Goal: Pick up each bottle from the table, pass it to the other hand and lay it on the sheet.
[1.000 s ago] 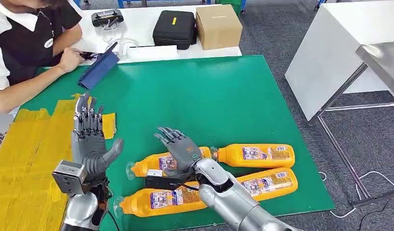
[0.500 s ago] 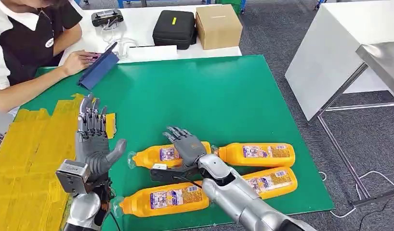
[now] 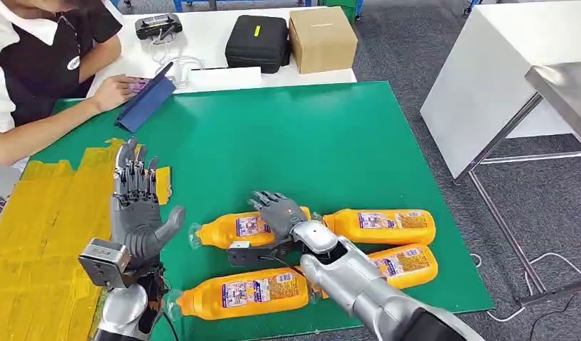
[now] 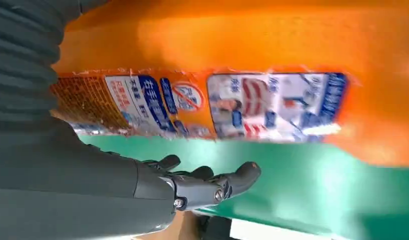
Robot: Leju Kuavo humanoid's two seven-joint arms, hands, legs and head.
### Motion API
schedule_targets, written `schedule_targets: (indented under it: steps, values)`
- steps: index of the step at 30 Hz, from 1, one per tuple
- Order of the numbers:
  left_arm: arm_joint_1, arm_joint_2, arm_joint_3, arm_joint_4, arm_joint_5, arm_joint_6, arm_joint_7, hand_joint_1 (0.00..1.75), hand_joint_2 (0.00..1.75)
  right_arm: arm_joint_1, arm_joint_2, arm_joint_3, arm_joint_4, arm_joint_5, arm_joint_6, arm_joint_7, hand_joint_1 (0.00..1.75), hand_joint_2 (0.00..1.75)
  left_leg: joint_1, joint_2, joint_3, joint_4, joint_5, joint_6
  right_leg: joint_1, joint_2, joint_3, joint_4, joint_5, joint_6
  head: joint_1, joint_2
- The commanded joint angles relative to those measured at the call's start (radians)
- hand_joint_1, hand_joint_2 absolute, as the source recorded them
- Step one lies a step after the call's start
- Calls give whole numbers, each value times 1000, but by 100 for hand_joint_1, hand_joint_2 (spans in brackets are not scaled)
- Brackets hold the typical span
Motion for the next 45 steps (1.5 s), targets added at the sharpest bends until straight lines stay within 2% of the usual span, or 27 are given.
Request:
schedule_targets:
  steps: [1,2,3,4,5,6,13,19,20,22,23,26,27,29,32,37,40,41,45]
  values:
    - [-28,-3,9,52,10,2,0,0,175,-86,1,67,146,6,21,27,0,175,1,-2,8,1,-4,-1,0,0,8,1,-4,-2,0,0]
    - [-28,-4,10,53,11,2,0,0,175,-88,3,65,150,4,27,32,10,175,1,-2,8,1,-4,-1,0,0,8,1,-3,-2,0,0]
    - [-29,-4,10,55,12,2,0,0,175,-91,4,64,154,4,29,39,44,175,1,-2,8,1,-4,-1,0,0,8,1,-4,-2,0,0]
    - [-30,-5,10,57,13,2,0,0,175,-94,6,64,157,5,32,43,87,175,1,-3,8,1,-4,-1,0,-1,8,1,-4,-2,0,0]
    - [-30,-5,10,58,14,2,0,0,175,-95,6,64,158,5,32,43,141,175,1,-3,9,1,-4,-2,0,0,8,1,-4,-3,0,0]
    - [-32,-5,10,60,15,1,0,0,175,-99,9,64,165,6,38,47,141,175,0,-2,4,0,-1,-1,0,-1,4,0,-2,-1,0,0]
    - [-32,-5,10,60,16,1,0,0,175,-101,9,64,165,6,39,47,143,175,0,-2,5,0,-2,-1,0,-1,5,0,-2,-1,0,0]
    - [-34,-5,8,65,17,2,1,0,175,-106,16,59,175,0,31,43,171,175,1,-3,8,1,-3,-1,1,-1,8,1,-4,-2,0,0]
    - [-33,-4,7,64,17,2,1,0,175,-103,16,53,168,-5,17,42,175,175,0,-2,4,0,-1,-1,0,-1,4,0,-2,-1,0,0]
    - [-31,-4,5,59,17,2,4,0,175,-87,18,28,141,-21,-36,45,175,175,1,-3,7,0,-3,-1,0,-1,7,1,-3,-2,0,0]
    - [-27,-2,1,53,14,0,8,0,175,-70,17,3,108,-31,-91,51,175,175,0,-2,4,0,-1,-1,0,-1,4,0,-2,-1,0,0]
    - [-14,2,-10,30,-15,4,28,0,175,8,13,-86,-39,-43,-273,60,175,175,1,-4,8,0,-4,-1,1,-2,8,1,-4,-2,0,0]
    - [-9,3,-17,19,-27,5,40,0,175,49,6,-126,-122,-36,-337,51,175,175,1,-3,4,0,-2,-1,1,-2,4,0,-2,-1,0,0]
    - [-19,26,-53,18,-88,3,61,0,175,108,3,-187,-236,-58,-424,12,175,175,1,-3,7,1,-4,-1,1,-1,7,0,-4,-2,0,0]
    - [-51,49,-95,20,-147,-9,88,0,175,170,11,-270,-356,-101,-506,-58,175,175,1,-5,4,1,-3,-1,1,-4,5,1,-4,-2,0,0]
    - [-68,53,-106,23,-162,-16,103,0,175,186,14,-298,-385,-111,-524,-80,175,175,0,-4,1,0,-1,-1,0,-3,2,1,-2,-1,0,0]
    - [-85,59,-116,30,-169,-30,112,0,175,189,25,-330,-374,-138,-523,-124,175,175,1,-4,5,1,-3,-1,1,-2,6,1,-4,-2,0,0]
    - [-88,59,-117,31,-168,-35,114,0,175,190,27,-336,-373,-139,-523,-128,175,175,1,-4,1,0,-1,-1,0,-2,2,0,-2,-1,0,0]
    - [-97,67,-115,37,-171,-47,123,0,175,195,39,-359,-373,-162,-518,-152,175,175,1,-3,4,0,-3,-1,1,-2,5,1,-3,-2,0,0]
